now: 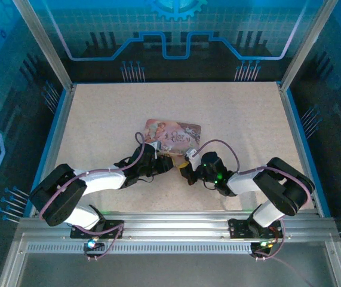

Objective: Unlock a padlock with a key

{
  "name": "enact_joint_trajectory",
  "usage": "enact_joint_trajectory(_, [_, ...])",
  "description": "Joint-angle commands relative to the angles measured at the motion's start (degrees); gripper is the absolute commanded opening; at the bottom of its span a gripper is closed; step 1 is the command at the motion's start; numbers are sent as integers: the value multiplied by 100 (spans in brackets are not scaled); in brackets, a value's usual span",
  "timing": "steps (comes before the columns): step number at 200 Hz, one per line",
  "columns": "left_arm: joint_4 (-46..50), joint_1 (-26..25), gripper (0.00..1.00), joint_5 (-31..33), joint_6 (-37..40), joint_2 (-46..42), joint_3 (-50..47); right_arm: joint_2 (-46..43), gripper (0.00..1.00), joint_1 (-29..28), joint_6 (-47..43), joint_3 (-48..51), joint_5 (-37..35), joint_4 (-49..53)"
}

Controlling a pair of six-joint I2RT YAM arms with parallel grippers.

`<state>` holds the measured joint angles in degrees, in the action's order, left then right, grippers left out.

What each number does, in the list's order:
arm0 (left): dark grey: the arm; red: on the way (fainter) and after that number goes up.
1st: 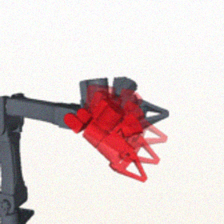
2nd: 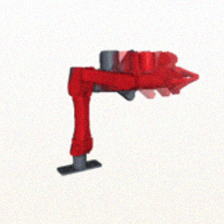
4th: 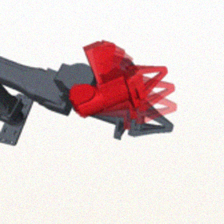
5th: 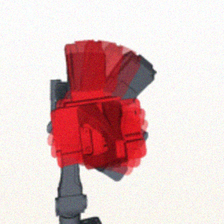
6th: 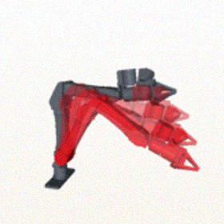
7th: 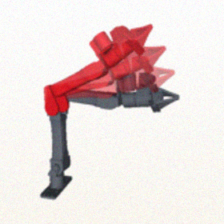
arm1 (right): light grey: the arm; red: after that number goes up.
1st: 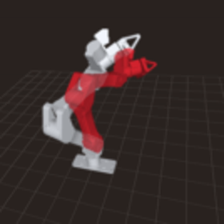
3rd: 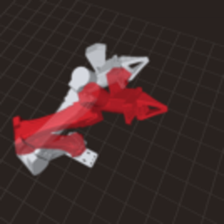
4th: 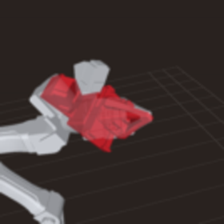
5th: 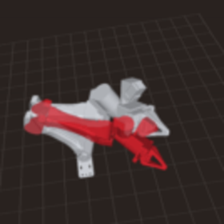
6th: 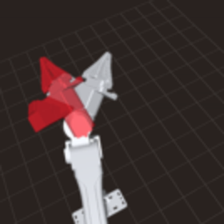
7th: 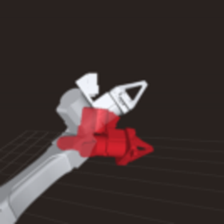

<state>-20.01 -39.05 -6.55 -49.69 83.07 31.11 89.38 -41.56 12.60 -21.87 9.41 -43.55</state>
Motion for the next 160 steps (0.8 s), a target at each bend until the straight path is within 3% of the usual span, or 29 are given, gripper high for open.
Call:
enact_joint_trajectory(1, [-280, 8, 17, -248, -115, -111, 175, 62, 3, 51, 23, -212, 197, -391])
enact_joint_trajectory(160, [-258, 3, 18, -251, -195, -46, 227, 0, 3, 37, 1, -70, 269, -338])
